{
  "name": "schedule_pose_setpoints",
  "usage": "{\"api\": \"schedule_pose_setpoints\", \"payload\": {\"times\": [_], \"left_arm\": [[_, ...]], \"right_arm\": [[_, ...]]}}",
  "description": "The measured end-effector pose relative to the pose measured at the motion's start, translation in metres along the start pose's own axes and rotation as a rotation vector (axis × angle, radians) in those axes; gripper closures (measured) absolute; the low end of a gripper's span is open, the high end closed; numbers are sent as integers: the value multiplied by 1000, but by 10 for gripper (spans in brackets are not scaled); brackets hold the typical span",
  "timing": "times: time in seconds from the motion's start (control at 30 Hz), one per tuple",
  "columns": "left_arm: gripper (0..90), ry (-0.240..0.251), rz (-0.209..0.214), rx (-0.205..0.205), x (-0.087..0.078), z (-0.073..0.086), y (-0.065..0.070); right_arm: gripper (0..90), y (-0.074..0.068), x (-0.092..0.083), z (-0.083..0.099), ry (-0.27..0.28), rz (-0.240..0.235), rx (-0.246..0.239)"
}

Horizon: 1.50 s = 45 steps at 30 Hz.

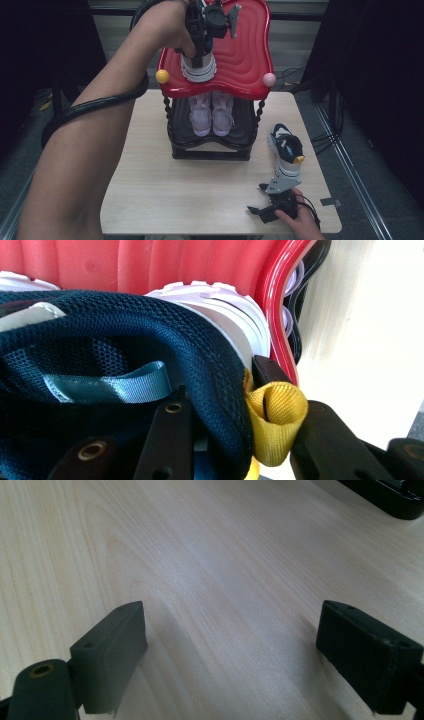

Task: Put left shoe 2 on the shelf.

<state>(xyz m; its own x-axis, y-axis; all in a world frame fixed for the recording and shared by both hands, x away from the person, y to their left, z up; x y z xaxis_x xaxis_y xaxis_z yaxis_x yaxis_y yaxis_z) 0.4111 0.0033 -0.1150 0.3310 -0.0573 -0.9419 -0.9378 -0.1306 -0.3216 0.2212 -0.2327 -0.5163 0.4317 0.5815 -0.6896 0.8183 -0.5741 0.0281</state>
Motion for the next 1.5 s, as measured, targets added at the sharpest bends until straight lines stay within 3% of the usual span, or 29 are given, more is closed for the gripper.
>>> {"api": "schedule_pose_setpoints", "payload": {"times": [0.27, 0.67, 0.77, 1.0, 1.5], "left_arm": [[684, -3, -3, -22, 0, 0, -1], [496, 34, -10, -101, -5, 3, -4], [420, 39, 2, -141, -5, 4, -4], [380, 49, 10, -175, -10, 7, -4], [306, 88, 22, -288, -23, 15, -2]], "right_arm": [[119, 0, 0, 0, 0, -1, -1], [119, 0, 0, 0, 0, -1, 0], [119, 0, 0, 0, 0, -1, 1], [120, 0, 0, 0, 0, -1, 0], [119, 0, 0, 0, 0, -1, -2]]}}
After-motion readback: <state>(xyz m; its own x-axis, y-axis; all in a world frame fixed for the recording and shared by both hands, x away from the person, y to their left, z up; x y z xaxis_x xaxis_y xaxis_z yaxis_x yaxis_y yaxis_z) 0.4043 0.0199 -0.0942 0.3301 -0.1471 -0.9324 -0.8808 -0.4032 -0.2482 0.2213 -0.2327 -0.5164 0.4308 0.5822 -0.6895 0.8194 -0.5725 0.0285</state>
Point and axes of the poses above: each handheld gripper's, and its own axes: x roughly forward along the jaws, z roughly out of its underside, y roughly to its right, the point moved 1 cm from there along x, roughly forward along the jaws, and after that the axes turned 5 degrees about -x, right-handed, at the moved point
